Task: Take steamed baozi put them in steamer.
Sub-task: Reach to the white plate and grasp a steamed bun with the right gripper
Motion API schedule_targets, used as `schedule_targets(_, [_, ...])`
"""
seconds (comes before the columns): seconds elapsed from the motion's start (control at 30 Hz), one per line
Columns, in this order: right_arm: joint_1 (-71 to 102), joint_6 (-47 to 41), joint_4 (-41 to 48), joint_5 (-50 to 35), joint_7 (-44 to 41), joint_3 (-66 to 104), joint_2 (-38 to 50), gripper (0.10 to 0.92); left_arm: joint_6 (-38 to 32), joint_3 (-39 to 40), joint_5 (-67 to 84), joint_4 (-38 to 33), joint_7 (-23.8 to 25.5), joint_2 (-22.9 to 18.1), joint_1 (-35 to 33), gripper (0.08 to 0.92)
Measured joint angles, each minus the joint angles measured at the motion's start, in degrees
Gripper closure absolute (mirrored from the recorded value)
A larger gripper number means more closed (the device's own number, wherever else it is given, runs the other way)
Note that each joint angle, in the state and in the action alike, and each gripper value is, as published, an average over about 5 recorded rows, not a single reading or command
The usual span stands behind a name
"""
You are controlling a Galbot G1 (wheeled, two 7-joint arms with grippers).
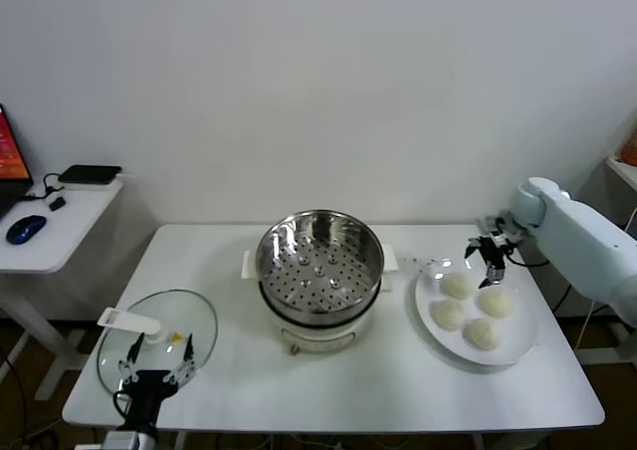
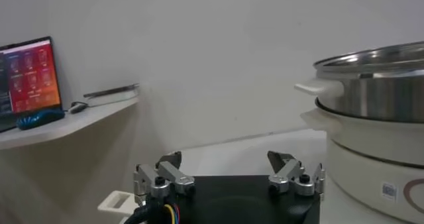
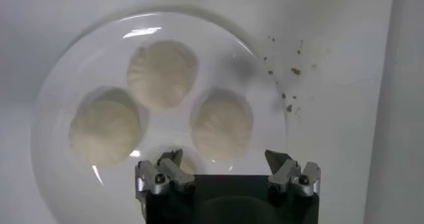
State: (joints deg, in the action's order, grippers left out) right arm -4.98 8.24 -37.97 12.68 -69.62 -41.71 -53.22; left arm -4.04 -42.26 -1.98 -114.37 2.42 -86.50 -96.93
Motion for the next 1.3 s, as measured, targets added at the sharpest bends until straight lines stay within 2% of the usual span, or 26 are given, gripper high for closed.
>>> schedule_targets(0.5, [3.00,2.49,6.90,4.78,1.51,5.66,-4.88,0.203,0.13,-0.36,0.00,0.37,0.00,0.12,0.12,0.177])
schedule_targets(1.03, [4.25,3.30,9.32,8.17,2.12,9.44,-6.89,0.203,-0.07,-0.47,0.04,0.55,0.00,0.15,-0.11,0.177])
schedule_targets(1.3, [4.48,3.57,9.91,9.31,2.14,10.71,-7.01,0.304,-0.14,-0.60,0.17,0.55,-0.02,0.15,-0.27,0.177])
